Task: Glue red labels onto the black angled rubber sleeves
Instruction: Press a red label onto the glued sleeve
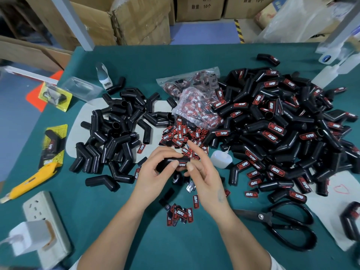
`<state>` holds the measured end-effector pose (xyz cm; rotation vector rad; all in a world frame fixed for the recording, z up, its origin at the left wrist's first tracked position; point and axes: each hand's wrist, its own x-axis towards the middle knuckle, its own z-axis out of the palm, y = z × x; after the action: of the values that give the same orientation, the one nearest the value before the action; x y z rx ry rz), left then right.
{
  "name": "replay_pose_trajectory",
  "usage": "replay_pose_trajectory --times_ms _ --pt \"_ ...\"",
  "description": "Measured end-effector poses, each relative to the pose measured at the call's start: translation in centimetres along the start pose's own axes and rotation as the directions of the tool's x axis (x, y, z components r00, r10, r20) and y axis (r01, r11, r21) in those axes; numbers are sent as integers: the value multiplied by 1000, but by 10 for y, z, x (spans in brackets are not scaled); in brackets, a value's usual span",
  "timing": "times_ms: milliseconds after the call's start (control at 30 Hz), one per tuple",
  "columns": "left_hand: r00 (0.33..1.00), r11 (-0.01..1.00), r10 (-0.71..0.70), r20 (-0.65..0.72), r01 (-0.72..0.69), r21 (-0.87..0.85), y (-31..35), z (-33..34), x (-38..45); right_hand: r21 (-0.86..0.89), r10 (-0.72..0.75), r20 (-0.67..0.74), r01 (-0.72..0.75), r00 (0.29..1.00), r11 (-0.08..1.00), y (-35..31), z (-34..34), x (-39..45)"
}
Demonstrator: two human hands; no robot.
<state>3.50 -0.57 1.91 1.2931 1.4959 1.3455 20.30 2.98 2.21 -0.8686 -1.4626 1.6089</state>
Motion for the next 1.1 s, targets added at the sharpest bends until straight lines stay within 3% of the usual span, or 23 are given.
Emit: replay_pose_trajectory --times_ms 400,567,700,867,1100 --pt "991 992 -89 103 98 -84 11 -5 -1 69 -1 -58 5 998 998 0 0 1" --pt "993 985 -121 11 122 -121 6 -3 -2 43 -10 -40 12 999 999 1 -1 1" --pt "998 999 12 -55 -10 44 3 -1 -3 11 -2 -50 3 999 1000 2 1 1" --pt "988 965 152 -10 -146 220 1 0 -4 -3 8 -71 -9 997 1000 2 0 1" --pt "971 943 237 -33 -222 248 -2 3 -3 -56 -27 -39 25 999 998 5 -1 0"
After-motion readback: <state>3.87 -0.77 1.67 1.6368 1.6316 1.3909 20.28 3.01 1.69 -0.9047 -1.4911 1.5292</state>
